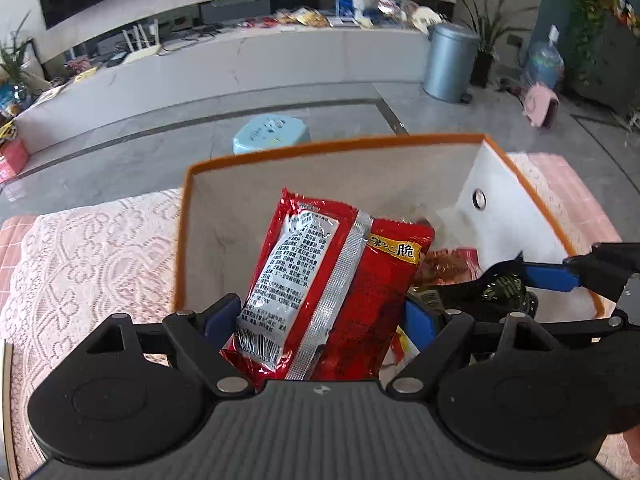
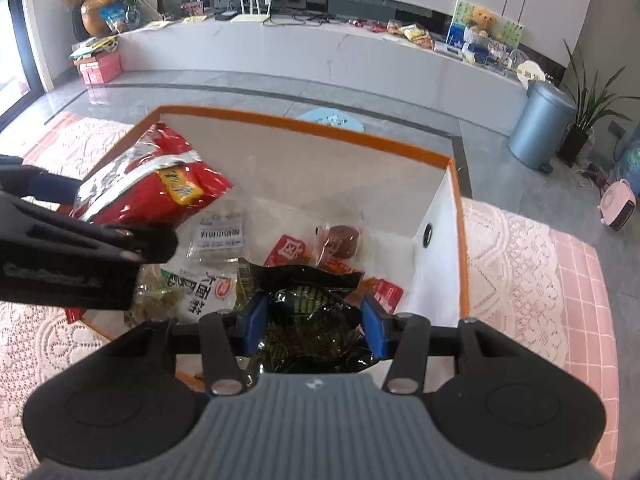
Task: Organize snacks
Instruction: 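Open both tools to drop the red chip bag and dark green bag into the box, then move both tools back from the box down toward the nut bag and green stick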
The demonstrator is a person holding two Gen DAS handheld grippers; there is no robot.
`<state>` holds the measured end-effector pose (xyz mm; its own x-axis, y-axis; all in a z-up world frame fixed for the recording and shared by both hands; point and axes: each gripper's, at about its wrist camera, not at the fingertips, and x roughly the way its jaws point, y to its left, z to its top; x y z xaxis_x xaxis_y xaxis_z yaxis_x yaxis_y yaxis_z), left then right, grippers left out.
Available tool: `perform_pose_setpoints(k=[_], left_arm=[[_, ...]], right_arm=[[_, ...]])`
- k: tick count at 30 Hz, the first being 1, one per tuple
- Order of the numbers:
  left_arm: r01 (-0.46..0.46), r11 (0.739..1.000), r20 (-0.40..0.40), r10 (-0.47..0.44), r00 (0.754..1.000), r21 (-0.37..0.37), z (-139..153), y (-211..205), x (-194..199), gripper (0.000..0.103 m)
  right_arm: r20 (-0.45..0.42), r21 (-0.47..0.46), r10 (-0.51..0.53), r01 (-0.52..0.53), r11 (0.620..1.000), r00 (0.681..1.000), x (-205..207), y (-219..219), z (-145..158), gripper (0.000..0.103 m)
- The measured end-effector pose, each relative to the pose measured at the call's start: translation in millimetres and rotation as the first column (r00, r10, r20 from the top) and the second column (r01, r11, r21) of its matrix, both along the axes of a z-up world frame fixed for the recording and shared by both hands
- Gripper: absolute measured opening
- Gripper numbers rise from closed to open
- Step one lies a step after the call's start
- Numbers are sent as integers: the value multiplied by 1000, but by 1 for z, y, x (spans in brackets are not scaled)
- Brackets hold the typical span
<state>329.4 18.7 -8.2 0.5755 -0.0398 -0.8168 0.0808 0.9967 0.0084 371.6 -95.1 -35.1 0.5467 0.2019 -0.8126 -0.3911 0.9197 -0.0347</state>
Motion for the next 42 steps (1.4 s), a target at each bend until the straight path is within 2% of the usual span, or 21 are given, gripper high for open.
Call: perform_pose_setpoints(k=[6, 12, 18, 25, 27, 31, 34, 42], left_arm=[[-10, 1000, -44, 10, 999, 14, -14, -3, 6, 98], [-31, 999, -74, 29, 997, -31, -19, 4, 9, 100], [-17, 999, -53, 15, 999, -29, -15, 2, 5, 101], [-10, 999, -21, 9, 1000, -31, -8, -2, 0, 102], [-1, 999, -17, 1, 1000, -41, -6, -1, -1, 102], [-6, 997, 9, 7, 1000, -72, 1, 2, -4, 102], [1, 993, 13, 1, 1000, -114, 7, 5, -7, 102], [0, 987, 67, 11, 998, -162, 23, 9, -18, 103]], right_arm=[[-15, -34, 18, -18, 999, 1000, -4, 4, -9, 49], [-35, -42, 19, -20, 999, 999, -3, 3, -12, 50], [-23, -55, 8, -10, 998, 1000, -3, 1, -10, 54], [4, -62, 25, -25, 998, 1000, -10, 0, -1, 70], [14, -67, 24, -23, 997, 1000, -12, -1, 2, 72], [22, -50, 4, -3, 999, 1000, -15, -7, 11, 83], [37, -42, -15, 16, 999, 999, -18, -12, 18, 86], [50, -14, -58, 59, 998, 997, -32, -27, 33, 87]])
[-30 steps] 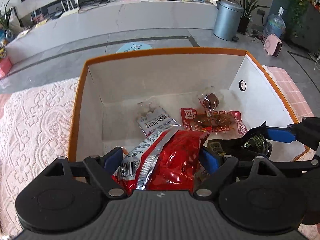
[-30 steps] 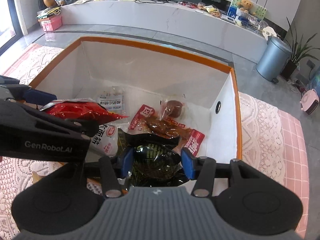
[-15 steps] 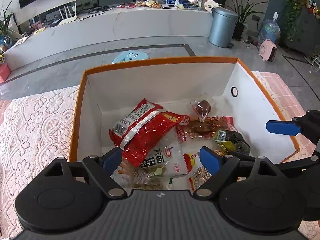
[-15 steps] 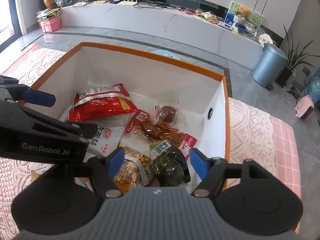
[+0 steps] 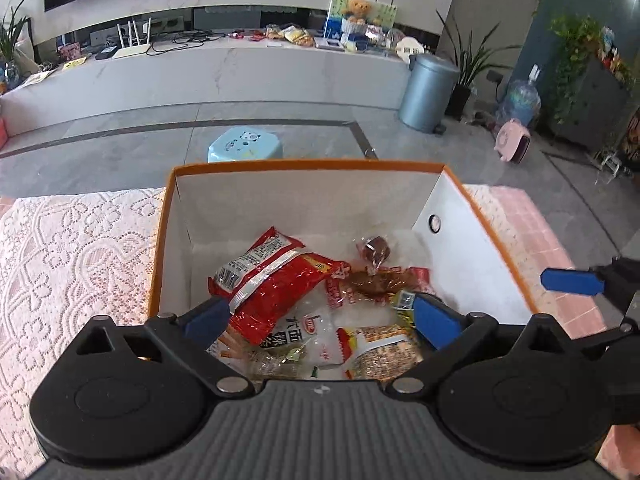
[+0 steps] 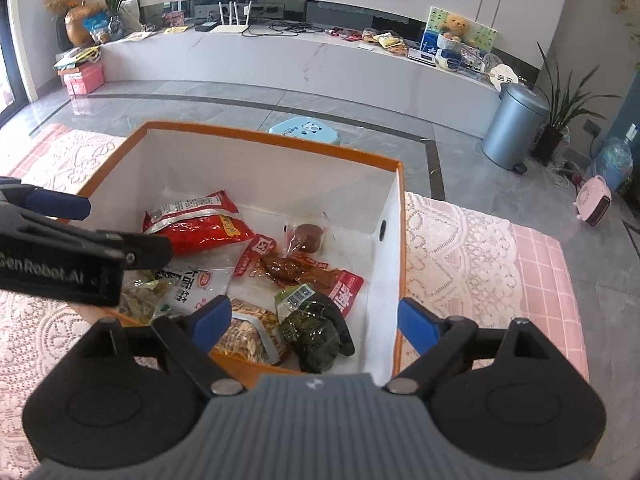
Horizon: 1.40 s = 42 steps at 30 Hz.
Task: Organize snacks
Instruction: 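Move both tools back from the box down toward the nut bag and green stick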
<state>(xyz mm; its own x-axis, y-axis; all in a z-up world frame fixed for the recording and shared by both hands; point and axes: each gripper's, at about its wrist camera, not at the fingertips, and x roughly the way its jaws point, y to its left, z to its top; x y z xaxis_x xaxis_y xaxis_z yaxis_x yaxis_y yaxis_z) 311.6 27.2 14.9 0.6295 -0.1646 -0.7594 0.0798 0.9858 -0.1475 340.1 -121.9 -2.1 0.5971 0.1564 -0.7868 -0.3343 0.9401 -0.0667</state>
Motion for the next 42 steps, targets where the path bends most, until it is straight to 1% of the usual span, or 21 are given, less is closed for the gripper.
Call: perform_pose_setpoints(k=[2, 5, 9, 11, 14, 15, 16, 17, 20, 24, 28, 33, 35, 39, 40, 42], left_arm=[[6, 1000, 14, -6, 1000, 7, 5, -1, -9, 103], [13, 1000, 65, -14, 998, 16, 17, -1, -29, 103], [23, 1000, 140, -20, 990, -19, 33, 4, -65, 103], [28, 999, 160, -23, 987, -33, 38, 6, -82, 103], [33, 998, 165, -24, 986, -52, 41, 8, -104, 103], [31, 998, 161, -20, 987, -61, 41, 9, -113, 103], [26, 997, 159, -14, 987, -72, 41, 10, -120, 101], [22, 996, 157, -9, 988, -83, 40, 11, -127, 96], [2, 996, 147, 11, 989, -89, 35, 10, -144, 88], [-33, 997, 122, 41, 992, -69, 24, 7, -161, 84], [-73, 996, 80, 77, 994, -55, 9, 7, -173, 82], [-87, 995, 24, 88, 996, -50, -11, 6, -182, 79], [-95, 994, 7, 96, 995, -44, -19, 5, -184, 79], [-104, 994, -20, 103, 994, -34, -34, 5, -194, 79], [-105, 994, -27, 105, 994, -37, -37, 4, -194, 79], [-115, 992, -47, 113, 993, -42, -44, 4, -194, 79]], right_arm=[[13, 14, 0, 0, 1000, 1000, -9, -3, 5, 88], [57, 59, -4, 1, 998, 998, -28, -10, 14, 88], [141, 137, -30, 11, 991, 990, -61, -19, 19, 91], [175, 158, -38, 10, 987, 984, -80, -21, 17, 91], [212, 177, -52, 14, 984, 976, -106, -22, 13, 91], [225, 189, -63, 20, 982, 972, -116, -23, 10, 91], [235, 202, -77, 29, 979, 969, -124, -25, 8, 91], [245, 217, -95, 41, 975, 965, -134, -26, 6, 91], [271, 250, -130, 61, 966, 954, -158, -29, 1, 90], [321, 260, -149, 65, 963, 935, -189, -30, -2, 90], [355, 253, -139, 48, 966, 924, -214, -29, -5, 90], [353, 220, -119, 42, 975, 928, -235, -25, -18, 88], [339, 209, -113, 43, 977, 934, -239, -24, -23, 84], [296, 212, -102, 39, 976, 950, -242, -22, -34, 81], [291, 205, -97, 36, 978, 952, -244, -21, -38, 78], [281, 189, -85, 32, 982, 956, -244, -18, -43, 76]])
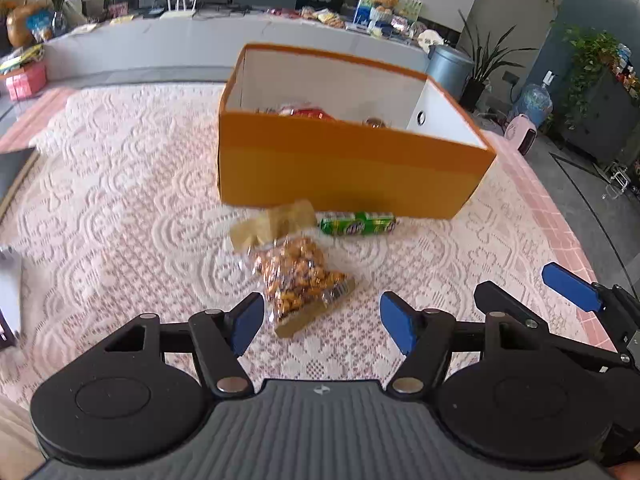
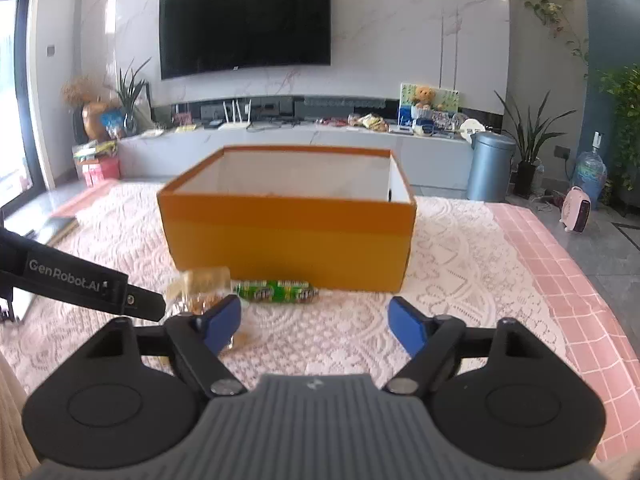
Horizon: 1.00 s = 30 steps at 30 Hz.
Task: Organize snacks
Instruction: 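Move both tools back from the box down toward the nut bag and green stick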
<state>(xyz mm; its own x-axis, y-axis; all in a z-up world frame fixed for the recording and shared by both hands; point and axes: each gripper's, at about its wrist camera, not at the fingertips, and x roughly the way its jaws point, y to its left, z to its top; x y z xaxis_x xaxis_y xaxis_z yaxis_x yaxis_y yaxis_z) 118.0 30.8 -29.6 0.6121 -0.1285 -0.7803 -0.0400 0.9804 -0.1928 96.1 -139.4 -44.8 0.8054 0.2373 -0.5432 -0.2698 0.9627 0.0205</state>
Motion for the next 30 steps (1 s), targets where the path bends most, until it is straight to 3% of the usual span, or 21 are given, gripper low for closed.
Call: perform_pose_setpoints(k=[10, 19, 22, 30], left_arm=[[-50, 996, -111, 42, 993, -76, -42, 2, 10, 79], [-185, 971, -142, 164, 976, -153, -52, 12, 35, 90], [-243, 958, -153, 220, 963, -151, -55, 13, 49, 90], [-281, 954, -170, 262, 950, -100, -71, 9, 63, 94]], right_arm=[[-88, -31, 9, -12, 999, 996, 10, 4, -30, 70], [-122, -30, 25, -29, 999, 992, 24, 9, -42, 70], [-147, -16, 22, -25, 1000, 989, 30, 9, -48, 70], [-205, 10, -4, 6, 1000, 979, 47, 8, -61, 71]])
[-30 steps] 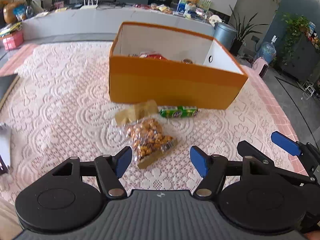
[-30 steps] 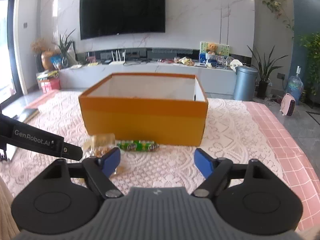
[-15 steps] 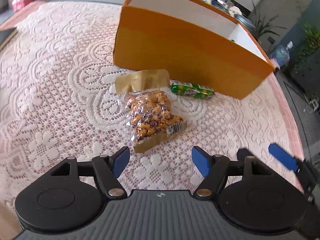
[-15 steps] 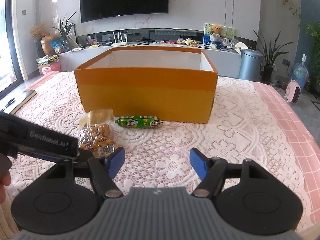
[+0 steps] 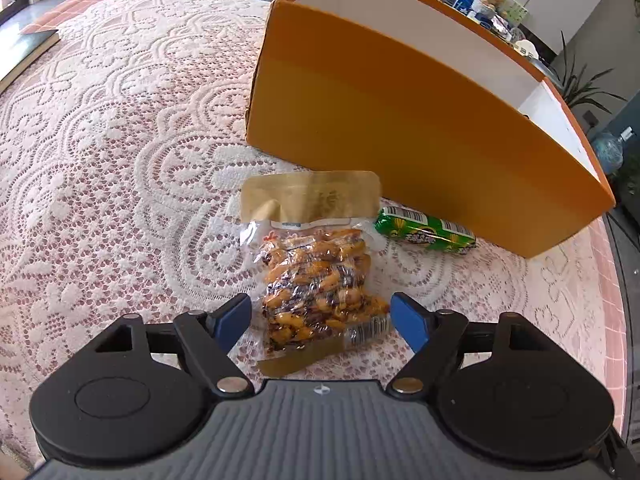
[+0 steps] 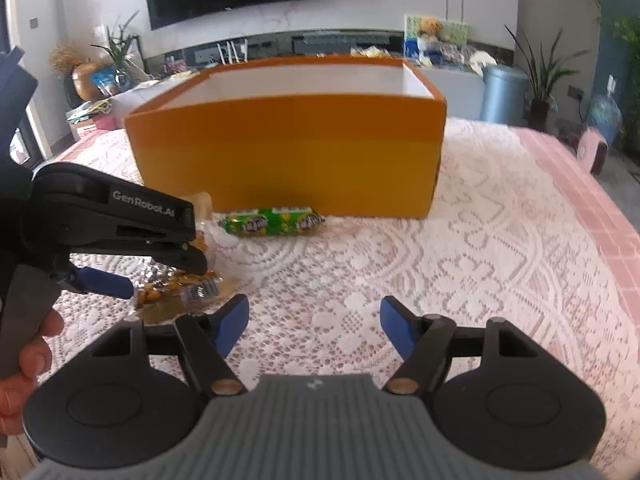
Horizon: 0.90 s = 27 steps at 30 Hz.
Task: Organize snacks
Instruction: 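Move both tools back from the box down toward the nut bag and green stick, then grasp the green stick snack with the right tool while the left tool hovers over the nut bag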
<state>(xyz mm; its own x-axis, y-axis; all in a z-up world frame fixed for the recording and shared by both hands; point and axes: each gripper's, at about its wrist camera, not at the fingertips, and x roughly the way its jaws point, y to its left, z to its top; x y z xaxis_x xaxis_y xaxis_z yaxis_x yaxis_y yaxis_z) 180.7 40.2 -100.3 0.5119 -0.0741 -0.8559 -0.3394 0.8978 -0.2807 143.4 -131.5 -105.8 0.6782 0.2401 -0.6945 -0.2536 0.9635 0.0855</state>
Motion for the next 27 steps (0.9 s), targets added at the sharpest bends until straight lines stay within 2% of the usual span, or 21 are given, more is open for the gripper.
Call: perform_pose_setpoints(k=[3, 7, 11, 15, 18, 24, 27], left_arm=[[12, 1000, 7, -12, 1000, 24, -1, -2, 4, 95], [62, 993, 0, -63, 998, 104, -2, -6, 12, 95], [100, 985, -38, -95, 995, 139, 0, 0, 15, 96], [156, 979, -80, -146, 986, 134, 4, 13, 21, 96], [152, 985, -69, -146, 987, 81, 0, 25, 17, 96], [162, 984, -21, -161, 987, 69, 1, 23, 11, 93], [173, 983, -12, -173, 985, 68, 2, 18, 9, 93]], right_arm=[[-21, 1, -7, 7, 1000, 1000, 6, 2, -4, 71], [-21, -24, 14, -14, 1000, 1000, 12, 9, -7, 71], [13, -107, 88, -86, 991, 996, 21, 22, -6, 74], [71, -212, 186, -167, 963, 980, 35, 35, -4, 76], [93, -273, 239, -206, 940, 967, 51, 43, -6, 76], [120, -294, 320, -275, 916, 940, 70, 51, -16, 71], [127, -286, 322, -276, 917, 938, 75, 52, -24, 71]])
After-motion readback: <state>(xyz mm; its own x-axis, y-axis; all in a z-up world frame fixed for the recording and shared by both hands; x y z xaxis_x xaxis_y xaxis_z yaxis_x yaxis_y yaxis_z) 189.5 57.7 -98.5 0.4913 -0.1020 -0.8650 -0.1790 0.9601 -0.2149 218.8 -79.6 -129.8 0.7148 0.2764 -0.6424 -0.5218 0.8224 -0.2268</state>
